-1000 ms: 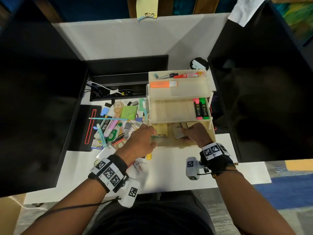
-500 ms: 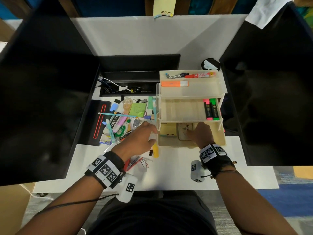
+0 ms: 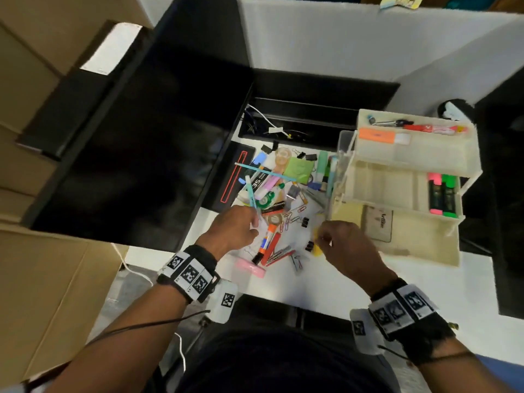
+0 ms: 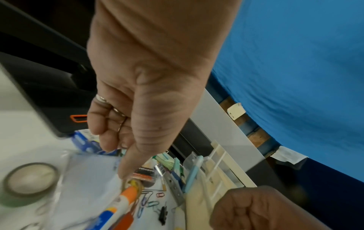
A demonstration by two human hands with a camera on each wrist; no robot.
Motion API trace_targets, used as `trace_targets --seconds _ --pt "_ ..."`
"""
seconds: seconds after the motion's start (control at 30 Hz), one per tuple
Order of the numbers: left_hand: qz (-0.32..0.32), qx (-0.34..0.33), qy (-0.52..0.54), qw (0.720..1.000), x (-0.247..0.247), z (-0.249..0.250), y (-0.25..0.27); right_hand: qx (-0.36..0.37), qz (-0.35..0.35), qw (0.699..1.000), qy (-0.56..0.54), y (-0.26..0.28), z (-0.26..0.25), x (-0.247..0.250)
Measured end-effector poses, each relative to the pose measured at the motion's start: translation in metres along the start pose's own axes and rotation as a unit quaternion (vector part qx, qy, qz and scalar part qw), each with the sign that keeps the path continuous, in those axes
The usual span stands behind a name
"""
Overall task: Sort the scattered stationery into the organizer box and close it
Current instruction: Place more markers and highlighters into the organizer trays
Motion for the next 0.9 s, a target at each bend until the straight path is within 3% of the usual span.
trace_targets --seconds 0.2,0.43,0.67,0.9 --pt "-0.032 0.035 -0.013 0.999 -0.026 -0.029 0.021 0.112 -0.094 0.988 0.056 -0.007 -0.061 -0.077" --pt "-0.009 0.040 0.009 0.999 -0.036 -0.030 0.022 0.122 -0.155 0.959 0.205 -0.022 -0.065 -0.115" --pt "0.010 0.057 0.004 0.998 -0.043 0.004 0.005 0.155 -0.127 0.950 0.241 -0.028 -0.074 -0.124" --pt "0.022 0.062 -0.047 0.997 -0.043 0.001 0.002 0.164 -0.141 0.940 0.266 -0.036 -0.073 -0.133"
Point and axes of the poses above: each hand's wrist, its own y-axis away from the middle knuckle, its own x-axis out of the back of the hand, z = x × y, the point moved 9 cm from there along -y, towards the middle knuckle, and after that the axes turned 4 degrees about -x, right-handed, at the moved point
